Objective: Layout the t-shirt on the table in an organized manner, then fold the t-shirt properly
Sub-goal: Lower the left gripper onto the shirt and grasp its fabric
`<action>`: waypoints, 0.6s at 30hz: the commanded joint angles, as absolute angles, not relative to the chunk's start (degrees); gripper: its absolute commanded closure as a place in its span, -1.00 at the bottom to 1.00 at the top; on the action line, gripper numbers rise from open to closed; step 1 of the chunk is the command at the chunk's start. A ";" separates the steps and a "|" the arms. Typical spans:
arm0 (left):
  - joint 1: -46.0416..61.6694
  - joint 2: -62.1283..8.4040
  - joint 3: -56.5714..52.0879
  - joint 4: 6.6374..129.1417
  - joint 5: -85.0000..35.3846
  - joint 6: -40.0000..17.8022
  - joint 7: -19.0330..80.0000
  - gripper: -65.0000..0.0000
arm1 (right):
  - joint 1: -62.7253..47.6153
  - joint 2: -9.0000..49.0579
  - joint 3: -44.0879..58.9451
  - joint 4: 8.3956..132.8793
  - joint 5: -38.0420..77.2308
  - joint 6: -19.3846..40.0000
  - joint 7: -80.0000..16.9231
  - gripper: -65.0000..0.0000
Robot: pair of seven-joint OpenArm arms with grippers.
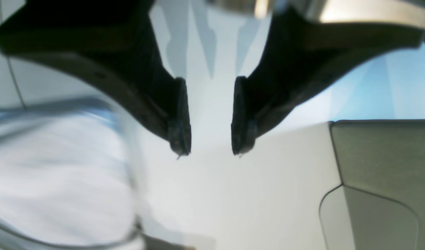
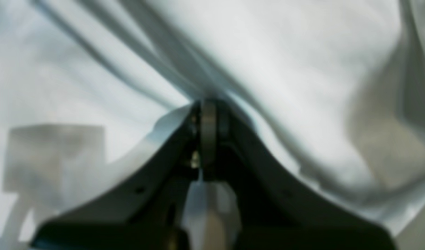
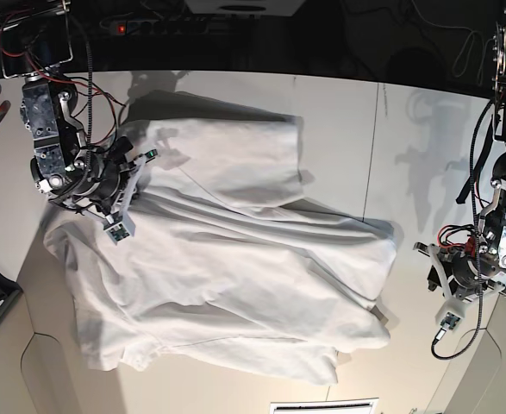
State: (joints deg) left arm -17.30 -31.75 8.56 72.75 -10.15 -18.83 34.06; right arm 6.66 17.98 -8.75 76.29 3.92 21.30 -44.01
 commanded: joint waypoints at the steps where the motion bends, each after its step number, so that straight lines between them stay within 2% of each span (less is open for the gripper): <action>1: -18.85 -32.75 8.16 73.76 -10.44 -18.17 33.06 0.28 | 6.85 19.49 -8.49 76.40 2.81 20.80 -46.92 1.00; 4: -18.85 -32.67 8.16 73.76 -12.29 -17.52 31.88 0.28 | 6.94 20.49 -8.49 78.02 8.29 21.61 -46.96 1.00; 7: -18.85 -32.21 8.19 73.76 -14.66 -17.58 30.87 0.28 | 6.94 20.38 -8.49 81.93 14.76 25.04 -46.94 1.00; 12: -18.85 -30.00 8.19 73.36 -15.03 -17.34 27.53 0.28 | 6.96 18.61 -8.49 91.29 20.01 25.50 -46.89 1.00; 17: -19.22 -26.46 8.14 67.83 -21.15 -8.51 25.04 0.28 | 6.94 13.65 -8.49 95.85 19.94 25.50 -46.15 1.00; 18: -19.42 -25.65 8.03 65.76 -22.74 -8.16 23.99 0.28 | 6.92 12.45 -8.49 95.57 19.94 25.50 -46.06 0.94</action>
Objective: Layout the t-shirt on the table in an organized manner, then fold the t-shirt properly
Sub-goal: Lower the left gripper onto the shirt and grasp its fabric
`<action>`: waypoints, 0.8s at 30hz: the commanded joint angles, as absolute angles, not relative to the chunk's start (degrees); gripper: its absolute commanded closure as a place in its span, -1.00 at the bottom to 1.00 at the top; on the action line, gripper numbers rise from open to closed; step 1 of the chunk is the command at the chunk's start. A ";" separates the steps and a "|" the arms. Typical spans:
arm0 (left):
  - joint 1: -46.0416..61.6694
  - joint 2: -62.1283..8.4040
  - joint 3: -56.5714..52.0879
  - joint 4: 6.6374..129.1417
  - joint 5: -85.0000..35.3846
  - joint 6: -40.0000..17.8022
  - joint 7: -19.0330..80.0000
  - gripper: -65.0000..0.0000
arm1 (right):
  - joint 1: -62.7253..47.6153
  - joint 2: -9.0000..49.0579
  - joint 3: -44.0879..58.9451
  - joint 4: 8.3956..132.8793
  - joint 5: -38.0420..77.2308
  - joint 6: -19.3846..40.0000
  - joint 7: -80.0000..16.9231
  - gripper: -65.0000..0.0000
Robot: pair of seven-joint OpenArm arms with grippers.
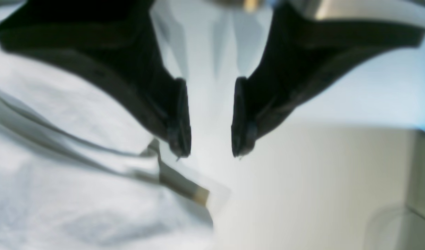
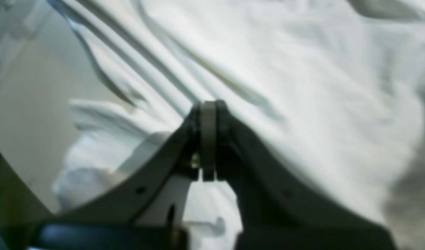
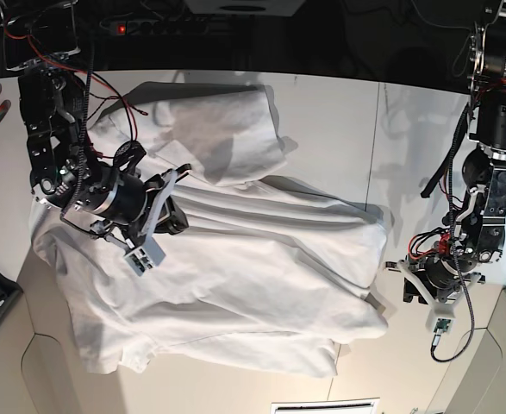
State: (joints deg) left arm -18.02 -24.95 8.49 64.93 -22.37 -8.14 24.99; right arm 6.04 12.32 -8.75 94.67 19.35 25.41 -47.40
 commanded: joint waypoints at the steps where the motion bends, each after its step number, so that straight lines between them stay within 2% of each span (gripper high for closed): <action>1: -19.77 -24.58 7.62 63.53 -23.68 -8.21 23.66 0.28 | 6.92 11.42 -8.49 95.02 19.92 25.50 -46.09 0.87; 3: -20.69 -22.37 5.34 58.76 -25.06 -8.93 23.31 0.28 | 6.94 9.87 -8.49 93.36 19.05 25.50 -45.93 0.80; 6: -22.46 -19.57 0.12 52.82 -28.49 -13.82 23.38 0.28 | 6.94 9.37 -8.49 89.80 14.50 25.17 -43.90 0.80; 10: -24.01 -18.61 -5.89 49.69 -34.39 -18.79 24.25 0.28 | 6.94 10.15 -8.47 83.94 6.72 18.85 -43.00 0.80; 14: -24.32 -18.41 -7.94 49.65 -39.16 -19.86 25.58 0.28 | 6.94 11.42 -8.47 78.32 5.34 15.55 -40.91 0.80; 24: -24.32 -13.23 -7.94 49.65 -37.82 -20.21 26.37 0.28 | 6.94 11.40 -8.49 75.85 5.37 15.64 -40.29 0.80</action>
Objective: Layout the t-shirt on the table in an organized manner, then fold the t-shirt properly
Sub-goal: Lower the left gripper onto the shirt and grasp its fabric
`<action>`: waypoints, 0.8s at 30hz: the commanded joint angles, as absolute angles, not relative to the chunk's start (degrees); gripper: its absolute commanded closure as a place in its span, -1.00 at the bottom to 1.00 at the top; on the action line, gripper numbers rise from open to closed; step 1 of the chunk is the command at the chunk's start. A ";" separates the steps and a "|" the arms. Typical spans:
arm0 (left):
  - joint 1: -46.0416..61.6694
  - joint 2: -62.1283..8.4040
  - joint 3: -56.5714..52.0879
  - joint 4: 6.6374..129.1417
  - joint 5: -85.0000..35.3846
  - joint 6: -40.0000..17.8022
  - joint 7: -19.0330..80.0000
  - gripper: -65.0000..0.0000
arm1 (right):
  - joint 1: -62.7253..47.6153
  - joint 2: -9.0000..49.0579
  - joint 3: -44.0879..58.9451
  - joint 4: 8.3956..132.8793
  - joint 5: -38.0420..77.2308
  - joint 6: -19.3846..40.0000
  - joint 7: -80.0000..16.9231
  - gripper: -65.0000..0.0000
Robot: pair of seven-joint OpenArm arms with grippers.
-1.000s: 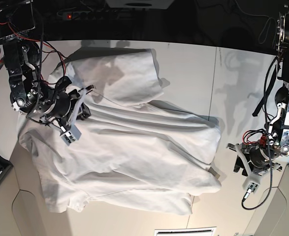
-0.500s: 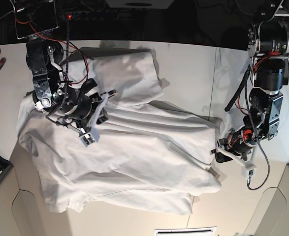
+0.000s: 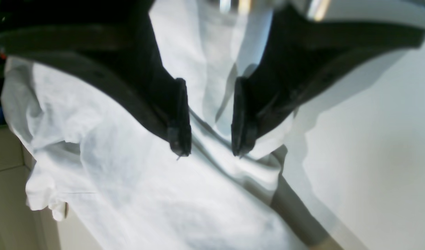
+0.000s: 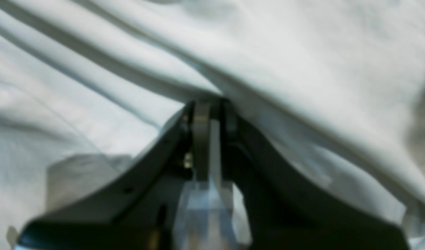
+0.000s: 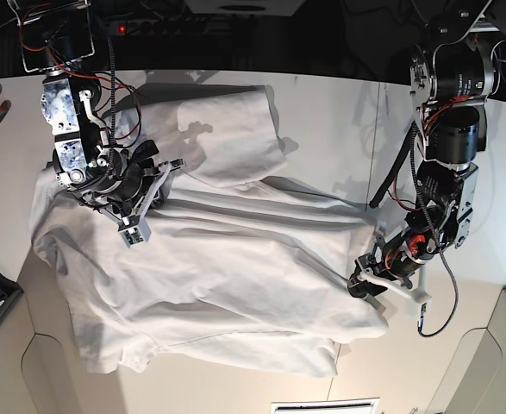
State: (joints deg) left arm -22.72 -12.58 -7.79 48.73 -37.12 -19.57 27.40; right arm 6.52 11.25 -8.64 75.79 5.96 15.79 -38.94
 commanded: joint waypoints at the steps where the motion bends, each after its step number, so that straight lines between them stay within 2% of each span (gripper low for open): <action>1: -24.32 -12.93 -7.84 49.65 -37.32 -20.18 26.37 0.28 | 6.94 11.40 -8.49 75.85 5.37 15.64 -40.29 0.80; 3: -24.32 -12.47 -7.84 49.65 -36.60 -20.21 26.37 0.32 | 6.96 11.38 -8.49 75.85 5.39 15.64 -40.29 0.80; 7: -24.32 -12.40 -7.84 49.65 -36.36 -20.18 25.89 0.75 | 6.94 11.38 -8.49 75.85 5.39 15.64 -40.29 0.80; 11: -24.49 -12.43 -7.84 49.65 -33.32 -20.45 24.53 0.80 | 6.94 11.38 -8.49 75.83 5.39 15.64 -40.27 0.80; 12: -24.51 -12.47 -7.84 49.65 -31.27 -21.21 23.55 0.76 | 6.94 11.40 -8.49 75.85 5.39 15.64 -40.27 0.80; 13: -24.60 -12.62 -7.77 49.65 -28.82 -22.61 22.61 0.64 | 6.94 11.38 -8.49 75.85 5.39 15.64 -40.27 0.80; 16: -24.60 -13.76 -5.93 49.65 -24.40 -24.23 19.97 0.15 | 6.94 11.40 -8.49 75.85 5.39 15.64 -40.27 0.80; 17: -24.60 -14.33 -5.02 49.65 -23.81 -24.21 19.64 0.07 | 6.94 11.38 -8.49 75.85 5.39 15.64 -40.29 0.80; 24: -23.73 -14.90 -2.55 49.63 -23.75 -21.45 19.51 0.06 | 6.94 11.38 -8.49 75.85 5.58 15.66 -40.27 0.80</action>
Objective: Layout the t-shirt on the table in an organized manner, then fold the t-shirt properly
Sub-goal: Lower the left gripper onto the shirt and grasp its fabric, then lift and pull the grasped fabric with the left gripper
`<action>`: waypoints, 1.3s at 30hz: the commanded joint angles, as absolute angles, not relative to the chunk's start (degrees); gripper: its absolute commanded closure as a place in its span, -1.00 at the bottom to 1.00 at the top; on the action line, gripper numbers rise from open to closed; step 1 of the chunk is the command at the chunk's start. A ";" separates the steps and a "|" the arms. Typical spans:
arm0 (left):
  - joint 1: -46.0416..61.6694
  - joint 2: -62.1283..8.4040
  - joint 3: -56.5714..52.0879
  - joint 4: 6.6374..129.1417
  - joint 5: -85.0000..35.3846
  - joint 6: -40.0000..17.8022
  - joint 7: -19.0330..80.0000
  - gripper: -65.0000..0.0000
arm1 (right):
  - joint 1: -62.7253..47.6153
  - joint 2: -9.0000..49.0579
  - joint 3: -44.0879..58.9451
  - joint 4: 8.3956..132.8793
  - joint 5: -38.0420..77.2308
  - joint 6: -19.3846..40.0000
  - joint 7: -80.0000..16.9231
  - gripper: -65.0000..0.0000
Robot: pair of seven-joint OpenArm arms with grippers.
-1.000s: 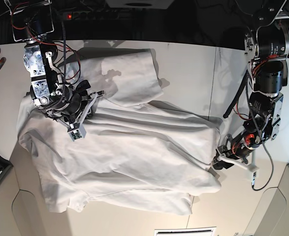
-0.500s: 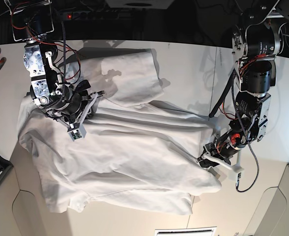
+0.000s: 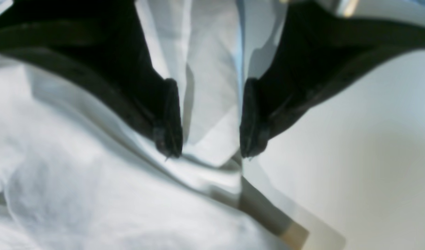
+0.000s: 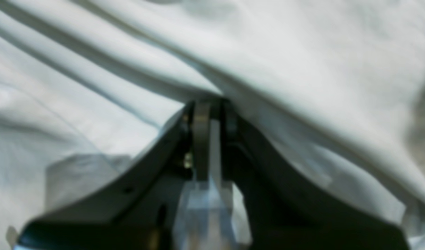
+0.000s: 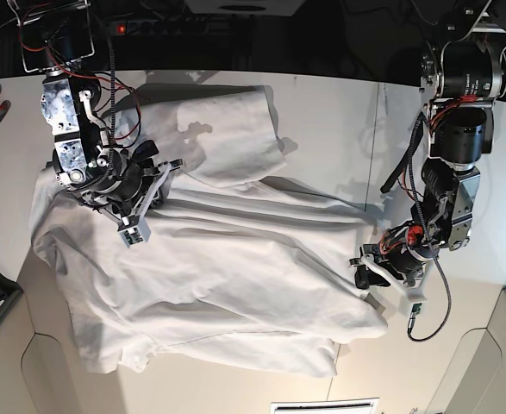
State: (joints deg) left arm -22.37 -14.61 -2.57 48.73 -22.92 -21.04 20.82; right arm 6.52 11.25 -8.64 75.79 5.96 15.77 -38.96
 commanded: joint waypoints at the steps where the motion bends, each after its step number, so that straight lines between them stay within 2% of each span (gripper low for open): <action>1: -23.57 -14.90 -2.52 49.63 -24.18 -21.45 19.53 0.06 | 6.94 11.38 -8.49 75.85 5.58 15.64 -40.27 0.80; 3: -23.29 -14.90 -2.55 49.63 -25.06 -21.45 19.51 0.07 | 6.94 11.40 -8.49 75.85 5.58 15.64 -40.29 0.80; 4: -23.14 -14.90 -2.55 49.63 -25.06 -21.45 19.51 0.14 | 6.94 11.40 -8.49 75.85 5.56 15.66 -40.27 0.80; 9: -23.16 -14.92 -2.52 49.63 -26.22 -21.74 19.66 1.00 | 6.94 11.38 -8.49 75.85 5.56 15.64 -40.29 0.80; 12: -23.22 -14.92 -2.55 49.65 -29.36 -23.38 19.49 1.00 | 6.94 11.38 -8.49 75.85 5.56 15.64 -40.29 0.80; 16: -23.81 -14.87 -2.52 49.80 -32.56 -34.06 19.99 1.00 | 6.94 11.38 -8.49 75.85 5.56 15.64 -40.27 0.80; 19: -23.83 -14.41 -2.52 51.72 -35.24 -40.00 21.91 1.00 | 6.94 11.38 -8.49 75.85 5.56 15.64 -40.27 0.80; 24: -23.79 -11.05 -0.97 56.29 -39.97 -40.00 28.34 1.00 | 6.94 11.38 -8.49 75.85 5.56 15.64 -40.27 0.80; 29: -23.83 -7.22 10.00 58.57 -40.01 -40.00 28.88 1.00 | 6.94 11.38 -8.49 75.85 5.54 15.62 -40.29 0.80; 36: -23.81 -1.08 23.70 58.54 -24.69 -40.00 21.37 1.00 | 6.92 11.38 -8.49 75.85 5.54 15.64 -40.32 0.80; 37: -23.81 -0.69 24.27 58.57 -23.77 -40.00 20.51 0.87 | 6.92 11.38 -8.49 75.85 5.50 15.64 -40.32 0.80; 39: -23.97 -0.14 24.25 58.74 -23.77 -40.00 20.36 0.41 | 6.90 11.38 -8.49 75.85 5.50 15.64 -40.34 0.80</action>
